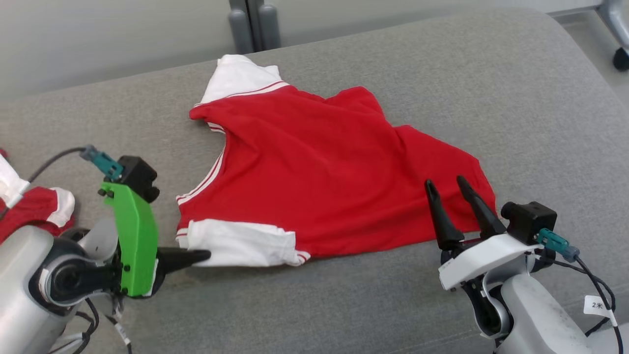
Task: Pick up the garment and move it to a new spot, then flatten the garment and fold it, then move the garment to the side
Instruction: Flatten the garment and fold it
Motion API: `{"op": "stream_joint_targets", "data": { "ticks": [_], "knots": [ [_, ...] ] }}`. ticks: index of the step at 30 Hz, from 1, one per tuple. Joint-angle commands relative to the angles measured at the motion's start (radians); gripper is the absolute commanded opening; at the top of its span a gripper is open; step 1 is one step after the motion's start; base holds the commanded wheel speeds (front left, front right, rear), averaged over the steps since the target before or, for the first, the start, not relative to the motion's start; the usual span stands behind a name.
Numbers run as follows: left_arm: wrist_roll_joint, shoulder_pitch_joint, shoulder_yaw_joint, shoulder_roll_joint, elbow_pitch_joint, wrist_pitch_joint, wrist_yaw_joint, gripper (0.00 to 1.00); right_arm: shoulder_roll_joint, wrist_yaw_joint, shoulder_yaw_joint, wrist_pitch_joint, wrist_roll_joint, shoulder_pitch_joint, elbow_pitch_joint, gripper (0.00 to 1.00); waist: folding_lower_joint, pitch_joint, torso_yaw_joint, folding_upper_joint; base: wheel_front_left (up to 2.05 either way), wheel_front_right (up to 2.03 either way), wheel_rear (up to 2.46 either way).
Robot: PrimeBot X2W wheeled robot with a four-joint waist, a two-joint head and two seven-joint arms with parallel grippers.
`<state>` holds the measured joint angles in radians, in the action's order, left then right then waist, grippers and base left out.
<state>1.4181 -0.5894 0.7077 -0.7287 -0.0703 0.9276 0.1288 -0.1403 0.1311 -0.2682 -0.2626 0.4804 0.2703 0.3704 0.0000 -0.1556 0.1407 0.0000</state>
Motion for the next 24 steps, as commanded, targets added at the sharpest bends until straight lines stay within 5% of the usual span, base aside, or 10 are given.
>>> {"op": "stream_joint_targets", "data": {
  "ticks": [1,9,11,12,24],
  "knots": [
    [-0.026,0.029,0.021,-0.023,0.006,0.005,0.003,0.0,-0.006,-0.001,0.003,-0.003,-0.004,-0.001,0.002,1.0,0.0,0.028,-0.059,0.0,0.0,0.0,0.0],
    [-0.135,0.108,0.147,-0.058,-0.024,-0.085,0.003,0.0,-0.022,-0.001,0.01,-0.003,0.003,0.009,0.007,1.0,0.0,0.036,-0.082,0.0,0.0,0.0,0.0],
    [-0.146,0.126,0.172,-0.056,-0.038,-0.116,0.003,0.82,-0.026,-0.001,0.015,-0.003,0.004,0.005,0.007,1.0,0.0,0.037,-0.085,0.0,0.0,0.0,0.0],
    [-0.145,0.131,0.185,-0.059,-0.048,-0.132,0.003,1.0,-0.026,-0.001,0.017,-0.003,0.004,0.002,0.007,1.0,0.0,0.037,-0.086,0.0,0.0,0.0,0.0],
    [-0.192,0.08,0.165,-0.155,0.021,-0.425,0.003,1.0,-0.034,-0.001,0.062,-0.003,-0.004,-0.03,-0.009,1.0,0.0,0.061,-0.107,0.0,0.0,0.0,0.0]
  ]
}}
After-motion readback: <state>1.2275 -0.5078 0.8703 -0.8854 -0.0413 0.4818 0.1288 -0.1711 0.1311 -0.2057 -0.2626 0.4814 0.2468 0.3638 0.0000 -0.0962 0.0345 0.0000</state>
